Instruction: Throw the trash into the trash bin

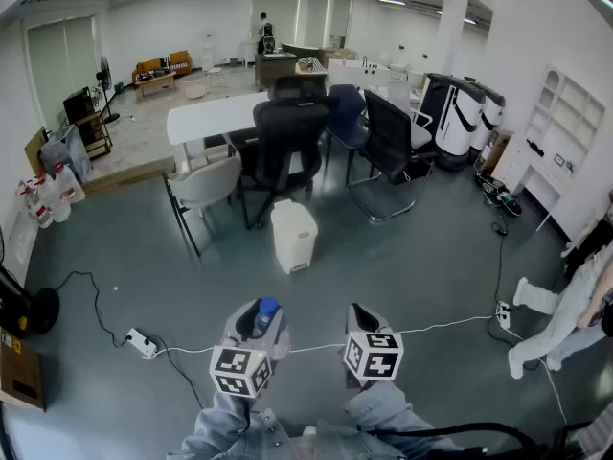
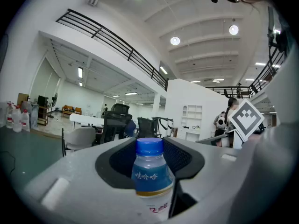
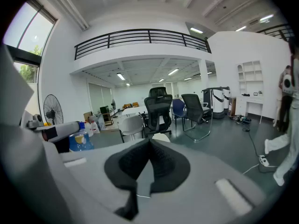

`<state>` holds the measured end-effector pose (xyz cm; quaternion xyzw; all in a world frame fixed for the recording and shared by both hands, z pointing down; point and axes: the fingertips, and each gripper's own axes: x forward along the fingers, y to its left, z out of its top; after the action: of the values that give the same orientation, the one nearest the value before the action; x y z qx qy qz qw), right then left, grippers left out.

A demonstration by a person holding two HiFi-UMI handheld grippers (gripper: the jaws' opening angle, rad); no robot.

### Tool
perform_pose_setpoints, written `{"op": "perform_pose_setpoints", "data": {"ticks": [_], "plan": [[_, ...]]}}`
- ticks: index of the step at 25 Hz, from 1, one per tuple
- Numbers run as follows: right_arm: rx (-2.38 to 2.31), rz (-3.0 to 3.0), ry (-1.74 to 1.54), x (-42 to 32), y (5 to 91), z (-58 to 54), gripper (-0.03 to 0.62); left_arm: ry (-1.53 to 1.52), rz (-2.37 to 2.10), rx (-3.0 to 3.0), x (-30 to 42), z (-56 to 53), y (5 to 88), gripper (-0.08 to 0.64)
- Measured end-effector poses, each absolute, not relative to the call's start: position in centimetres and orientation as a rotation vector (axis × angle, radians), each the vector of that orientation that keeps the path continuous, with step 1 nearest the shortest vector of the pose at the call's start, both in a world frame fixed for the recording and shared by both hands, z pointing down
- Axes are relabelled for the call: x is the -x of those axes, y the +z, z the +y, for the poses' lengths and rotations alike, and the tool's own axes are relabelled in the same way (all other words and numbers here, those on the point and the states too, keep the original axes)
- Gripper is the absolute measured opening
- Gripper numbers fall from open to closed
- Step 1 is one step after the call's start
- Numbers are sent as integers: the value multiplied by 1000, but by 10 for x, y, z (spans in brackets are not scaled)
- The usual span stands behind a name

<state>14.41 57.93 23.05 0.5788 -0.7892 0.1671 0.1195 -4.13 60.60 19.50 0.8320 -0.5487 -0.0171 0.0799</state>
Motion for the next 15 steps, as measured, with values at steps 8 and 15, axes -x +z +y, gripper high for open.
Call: {"op": "perform_pose_setpoints", "data": {"ticks": [8,15], "plan": [[-1712,-2315,519,-125,234,574,3,-59,-1612,-2496,61,600,201,189],[-1742,-2291,512,-101,236,571,3,-70,-1585,-2505,89,596,204,189]]}}
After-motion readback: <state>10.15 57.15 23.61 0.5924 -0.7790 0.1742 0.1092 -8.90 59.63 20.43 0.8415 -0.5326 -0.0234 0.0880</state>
